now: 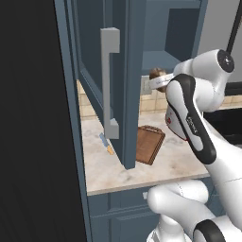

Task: Pick the bread, place it on the cutting board, pick the jam, place it on the counter, and close the cabinet.

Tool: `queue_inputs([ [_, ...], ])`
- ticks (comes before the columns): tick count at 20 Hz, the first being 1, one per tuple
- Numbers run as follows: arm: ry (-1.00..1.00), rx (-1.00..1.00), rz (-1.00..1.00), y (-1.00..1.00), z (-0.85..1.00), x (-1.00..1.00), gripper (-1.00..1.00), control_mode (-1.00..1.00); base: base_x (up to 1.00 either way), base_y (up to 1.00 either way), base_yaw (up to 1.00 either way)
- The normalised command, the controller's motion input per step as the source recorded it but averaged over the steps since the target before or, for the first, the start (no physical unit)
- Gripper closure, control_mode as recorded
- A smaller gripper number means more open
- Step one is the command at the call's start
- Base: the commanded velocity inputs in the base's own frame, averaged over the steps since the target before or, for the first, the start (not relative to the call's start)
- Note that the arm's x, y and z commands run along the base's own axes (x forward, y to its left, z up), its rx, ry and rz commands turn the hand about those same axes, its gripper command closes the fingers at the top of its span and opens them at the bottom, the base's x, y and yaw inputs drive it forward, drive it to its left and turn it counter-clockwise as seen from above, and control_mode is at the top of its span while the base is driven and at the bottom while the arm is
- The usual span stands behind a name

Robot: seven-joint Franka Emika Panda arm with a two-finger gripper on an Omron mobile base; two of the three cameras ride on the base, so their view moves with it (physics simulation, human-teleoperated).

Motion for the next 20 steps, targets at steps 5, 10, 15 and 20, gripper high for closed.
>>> queue_inputs([
  [5, 0.08, 0.01, -0.05, -0.08, -0.09, -0.07, 1.00, -1.00, 0.00, 0.00, 0.00],
  [10, 0.09, 0.01, -0.05, -0.07, -0.15, -0.11, 1.00, -1.00, 0.00, 0.00, 0.00],
  [15, 0.05, 0.00, -0.05, -0.02, -0.22, -0.02, 1.00, -1.00, 0.00, 0.00, 0.00],
  [20, 0.02, 0.00, -0.06, -0.01, -0.28, 0.00, 1.00, -1.00, 0.00, 0.00, 0.00],
])
